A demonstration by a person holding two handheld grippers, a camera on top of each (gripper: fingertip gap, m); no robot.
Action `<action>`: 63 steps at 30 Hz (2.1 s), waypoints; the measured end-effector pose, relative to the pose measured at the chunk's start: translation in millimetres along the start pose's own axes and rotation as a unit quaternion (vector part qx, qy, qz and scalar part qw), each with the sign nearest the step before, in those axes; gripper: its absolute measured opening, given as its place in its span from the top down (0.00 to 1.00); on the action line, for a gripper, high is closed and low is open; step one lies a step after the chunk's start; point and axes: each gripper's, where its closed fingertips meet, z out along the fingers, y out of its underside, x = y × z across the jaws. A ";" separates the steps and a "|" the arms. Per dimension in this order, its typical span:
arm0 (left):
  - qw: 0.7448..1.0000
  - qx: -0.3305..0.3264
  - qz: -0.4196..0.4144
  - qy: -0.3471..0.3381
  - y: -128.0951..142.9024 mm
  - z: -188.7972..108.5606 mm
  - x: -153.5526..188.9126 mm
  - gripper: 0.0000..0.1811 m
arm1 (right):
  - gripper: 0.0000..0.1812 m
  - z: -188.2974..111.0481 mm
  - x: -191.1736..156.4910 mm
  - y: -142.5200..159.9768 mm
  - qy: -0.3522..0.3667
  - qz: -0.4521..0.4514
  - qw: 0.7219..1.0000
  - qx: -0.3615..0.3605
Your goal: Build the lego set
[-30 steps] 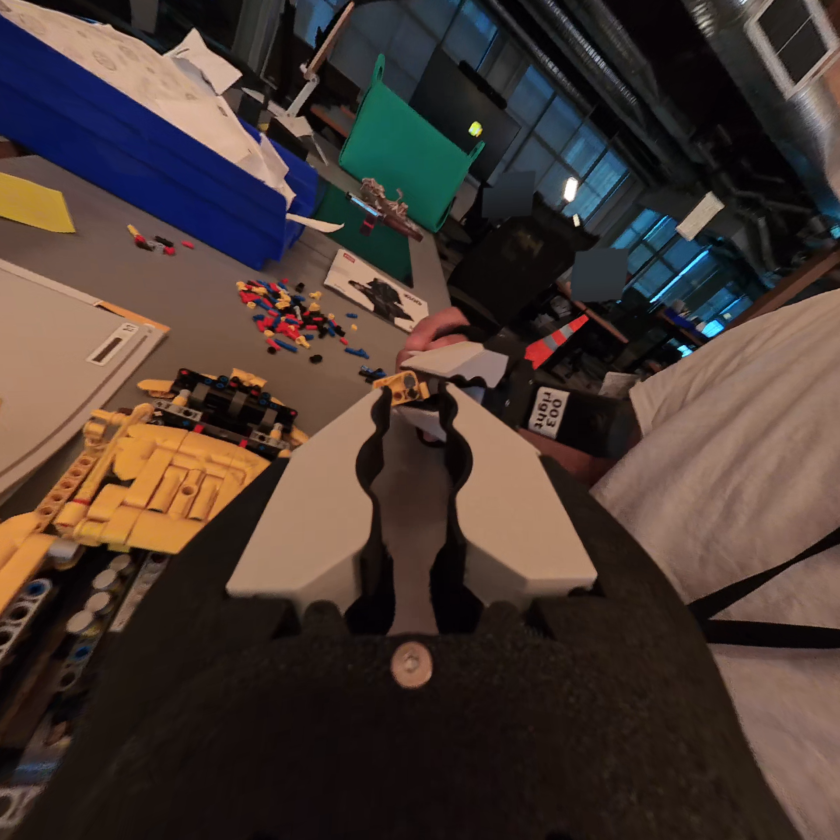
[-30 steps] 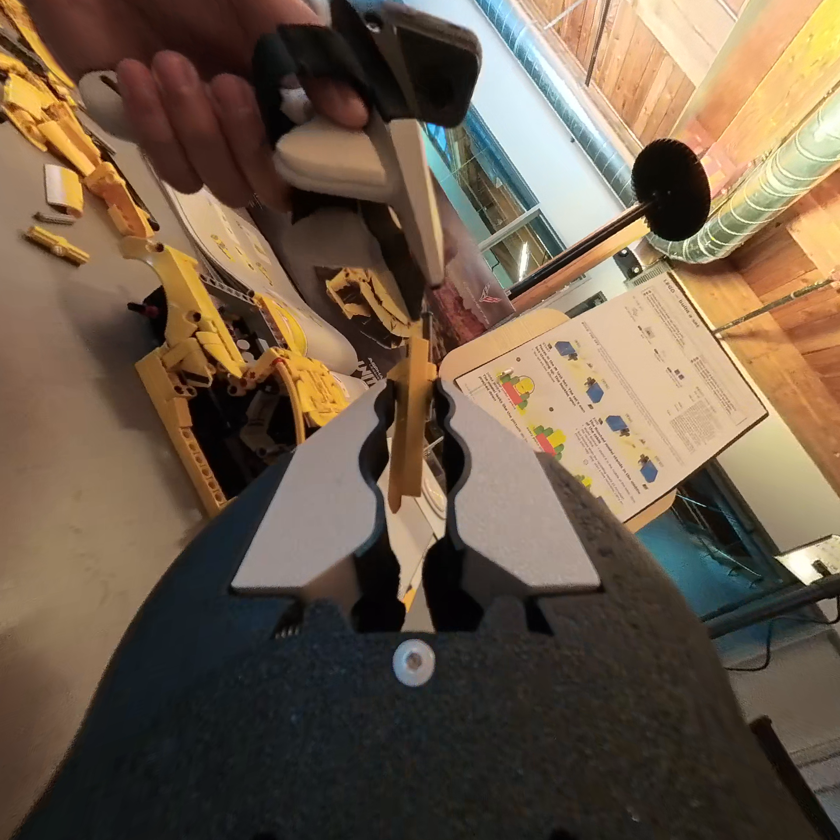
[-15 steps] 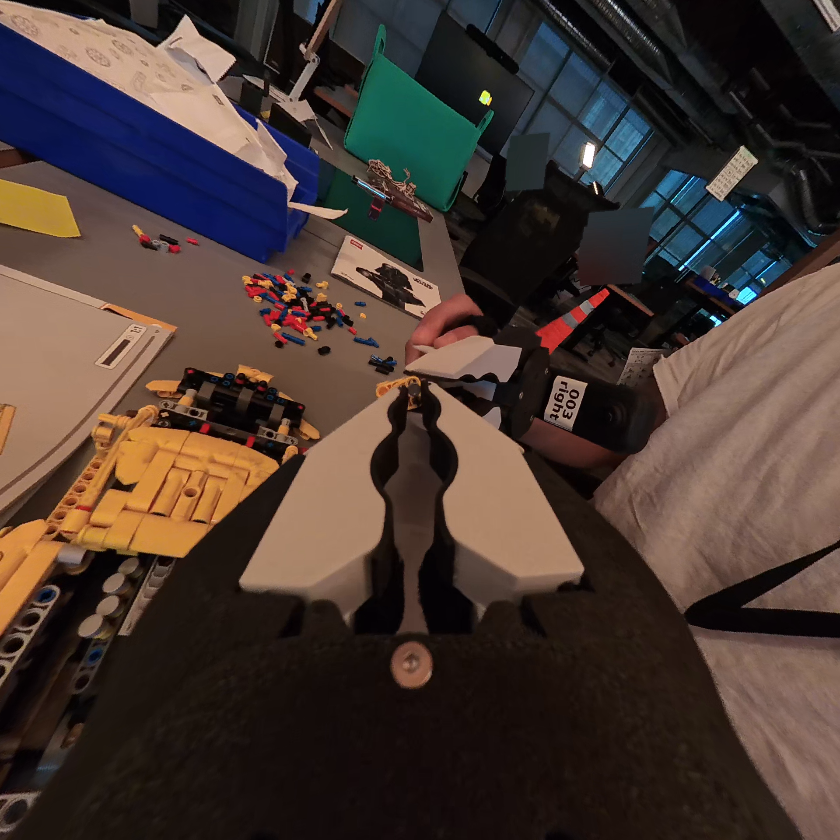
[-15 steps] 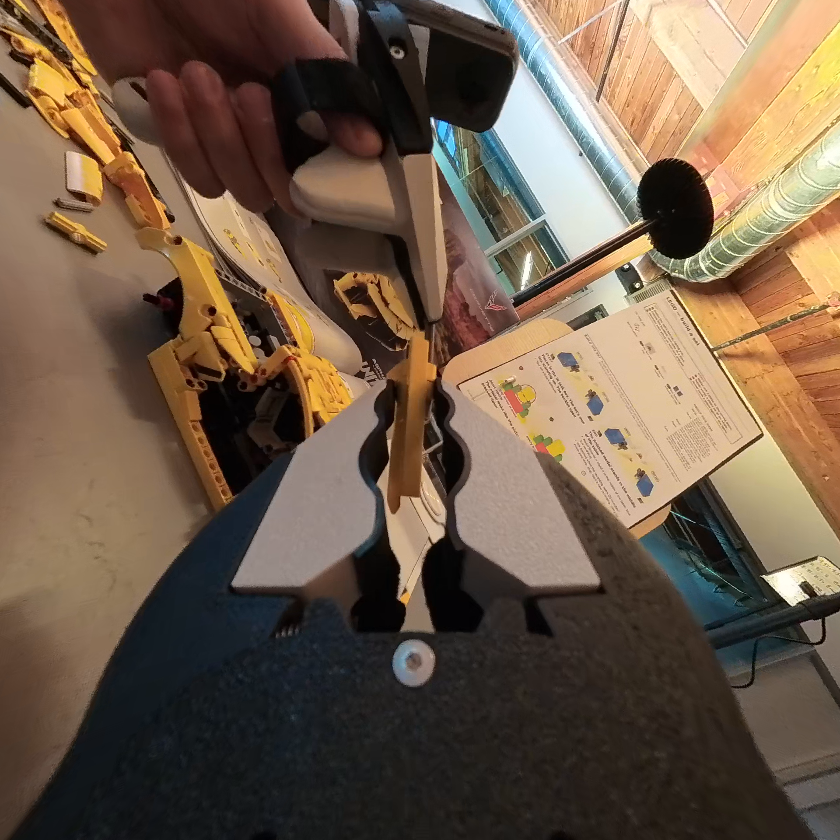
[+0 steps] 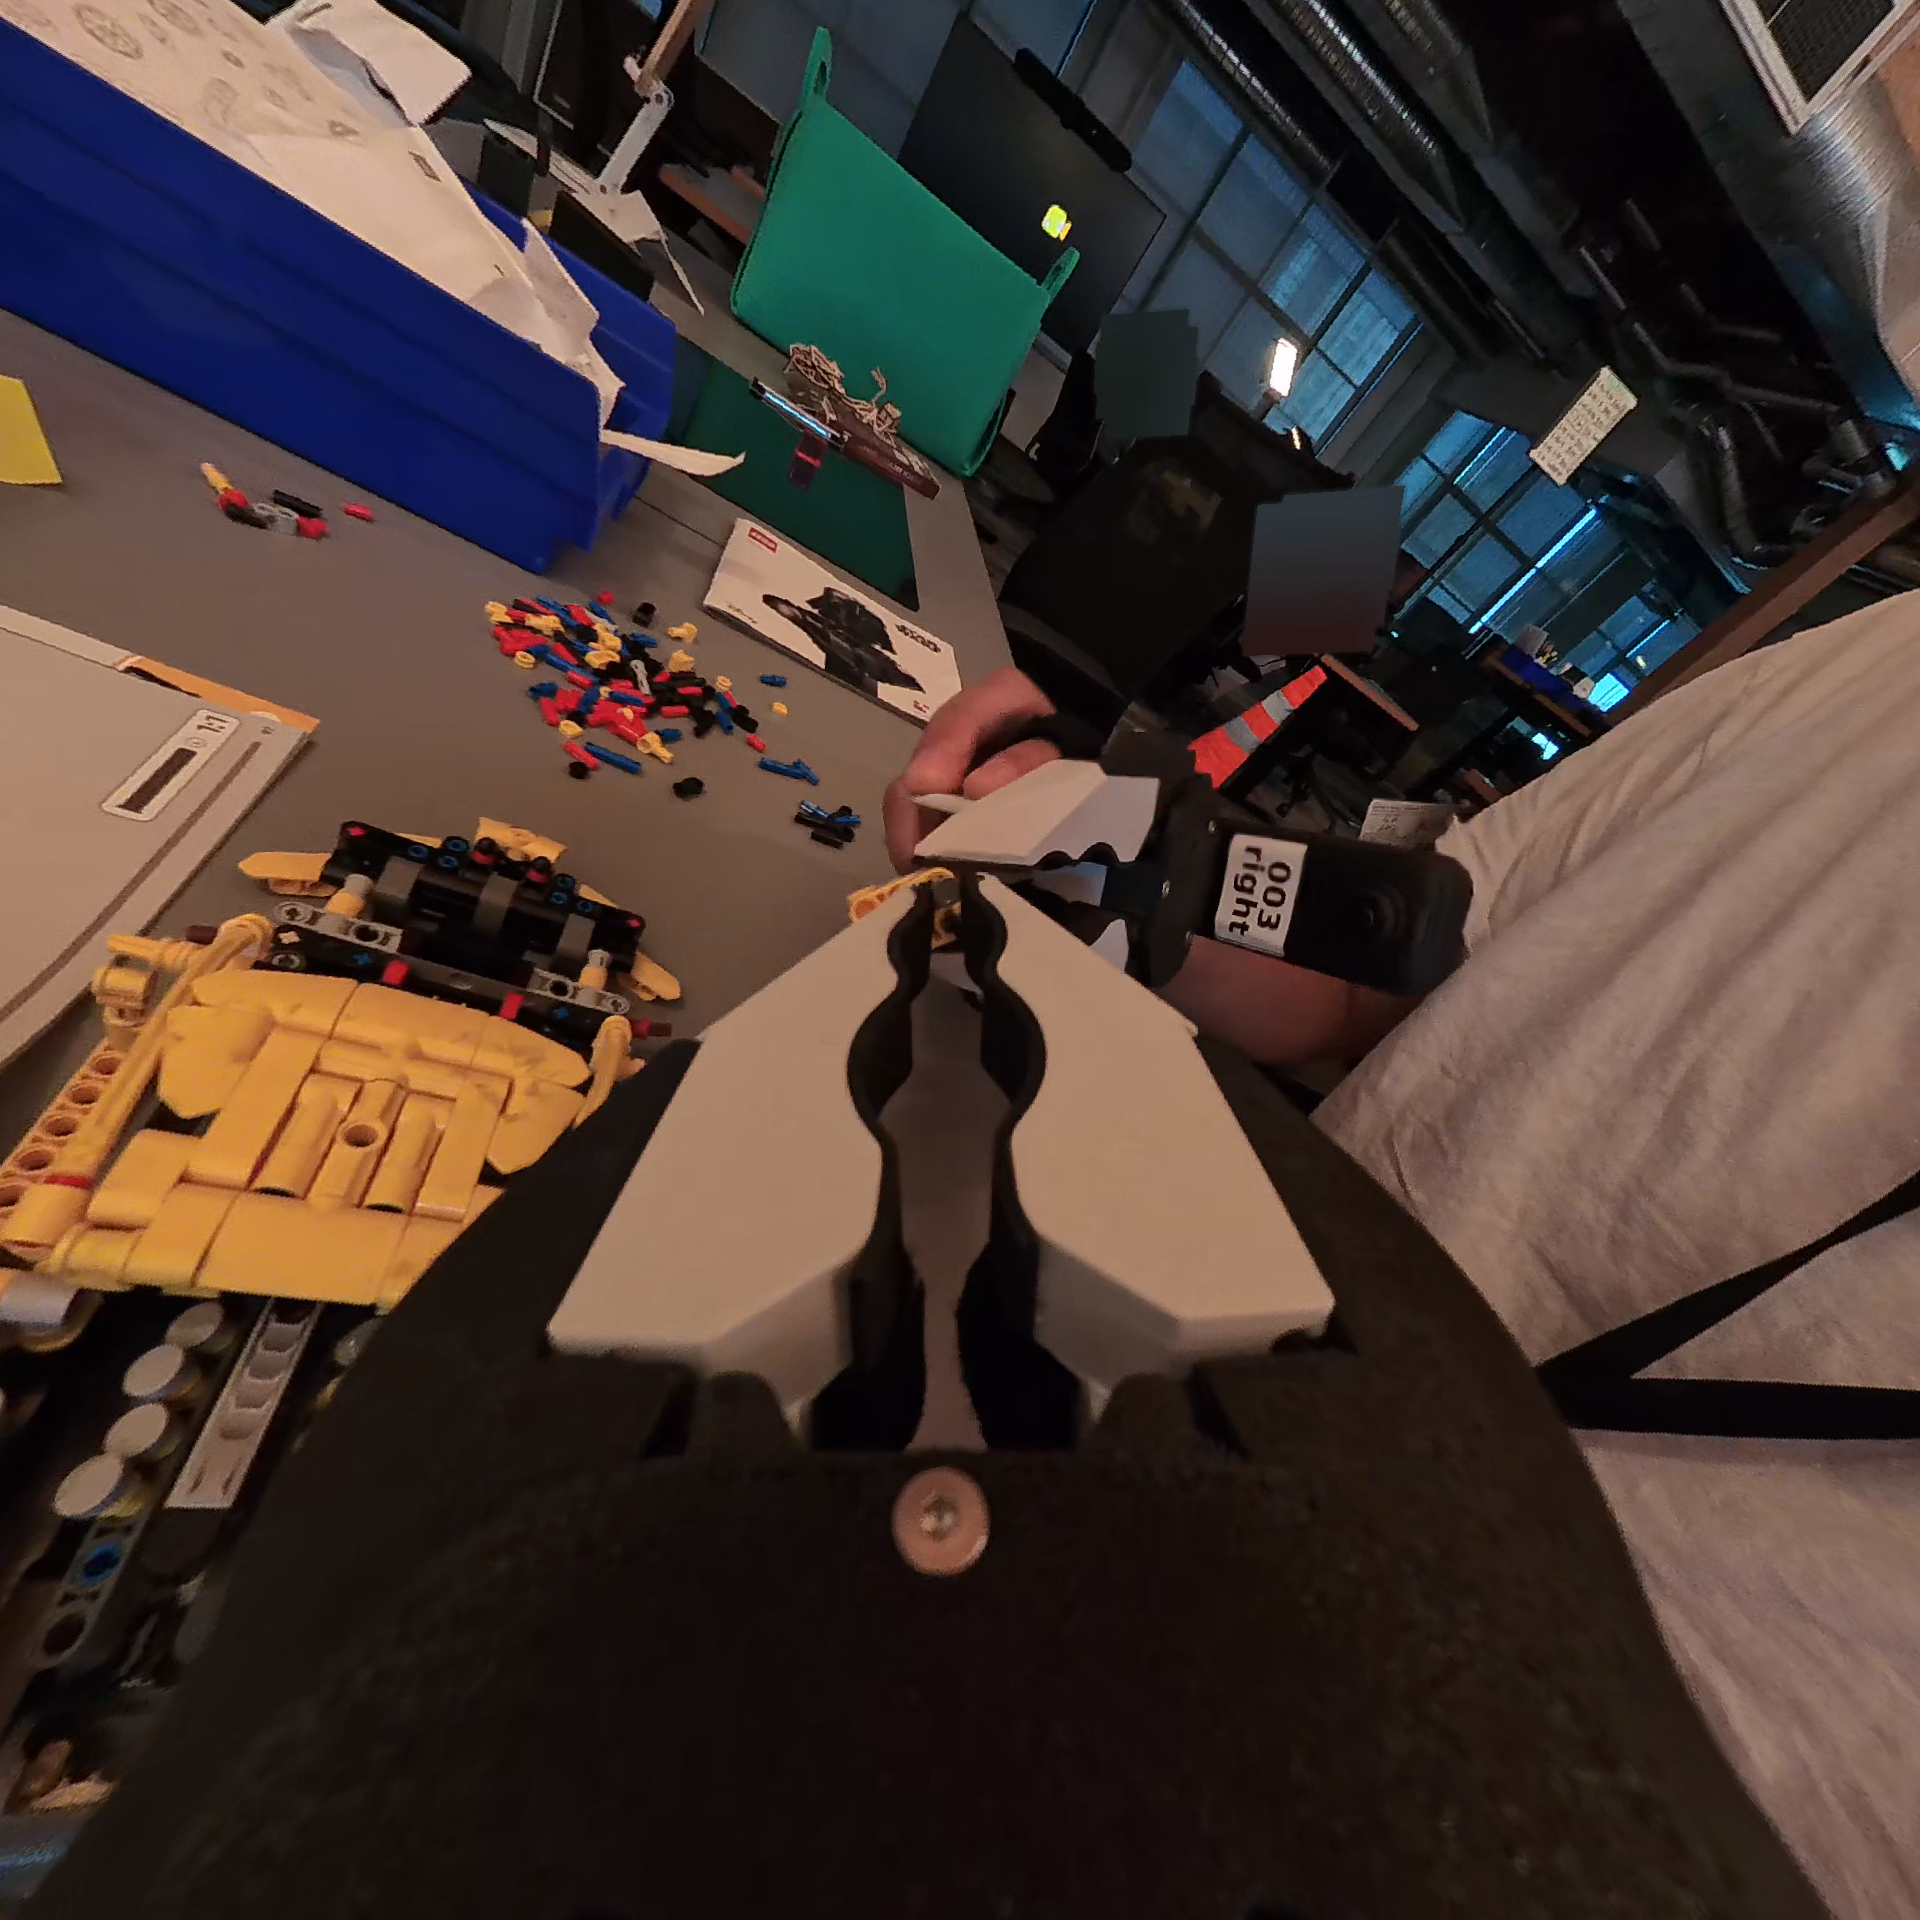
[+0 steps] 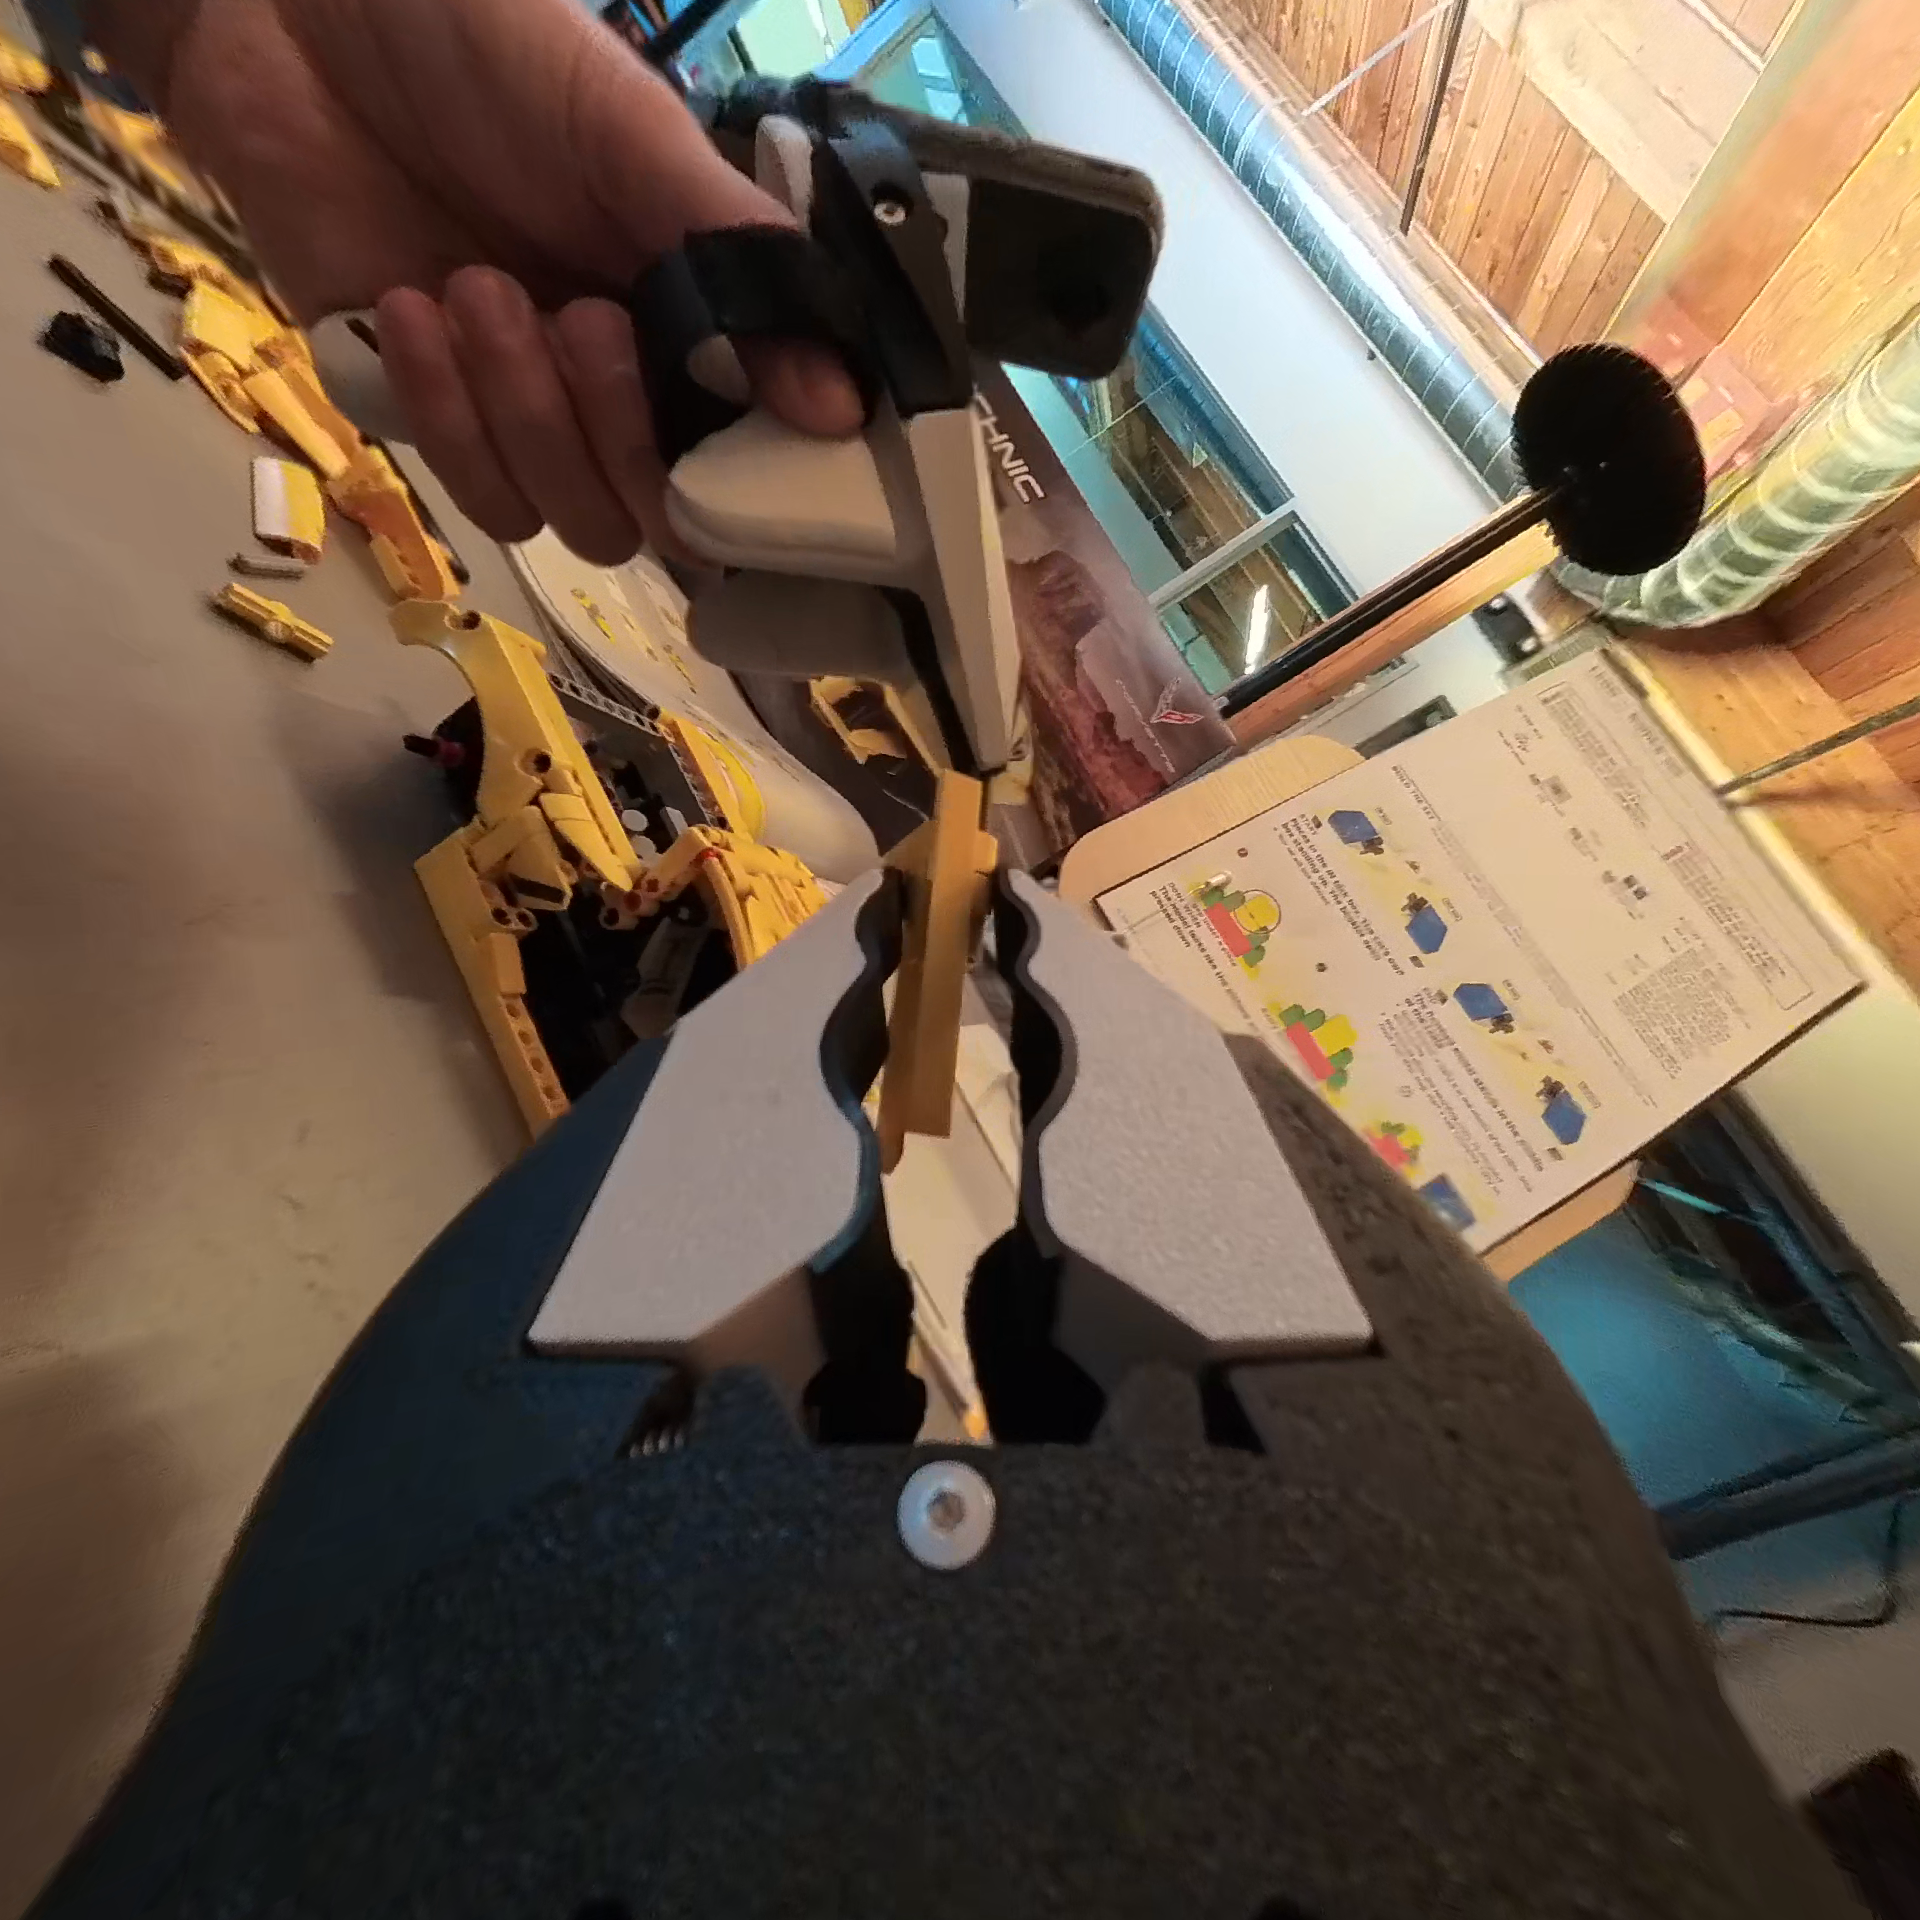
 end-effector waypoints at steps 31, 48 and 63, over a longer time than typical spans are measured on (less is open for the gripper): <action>0.998 -0.034 -0.042 0.024 16.9 6.5 -5.2 0.98 | 0.92 -1.3 -19.0 8.4 -0.136 0.194 0.971 -0.022; 0.993 -0.030 0.114 0.010 5.7 -1.1 22.5 0.83 | 0.92 -10.3 1.3 -24.7 -0.157 0.315 0.929 0.114; 0.988 -0.015 0.151 -0.007 6.4 18.5 19.8 0.91 | 0.92 -11.2 15.0 -21.3 -0.281 0.659 0.688 0.115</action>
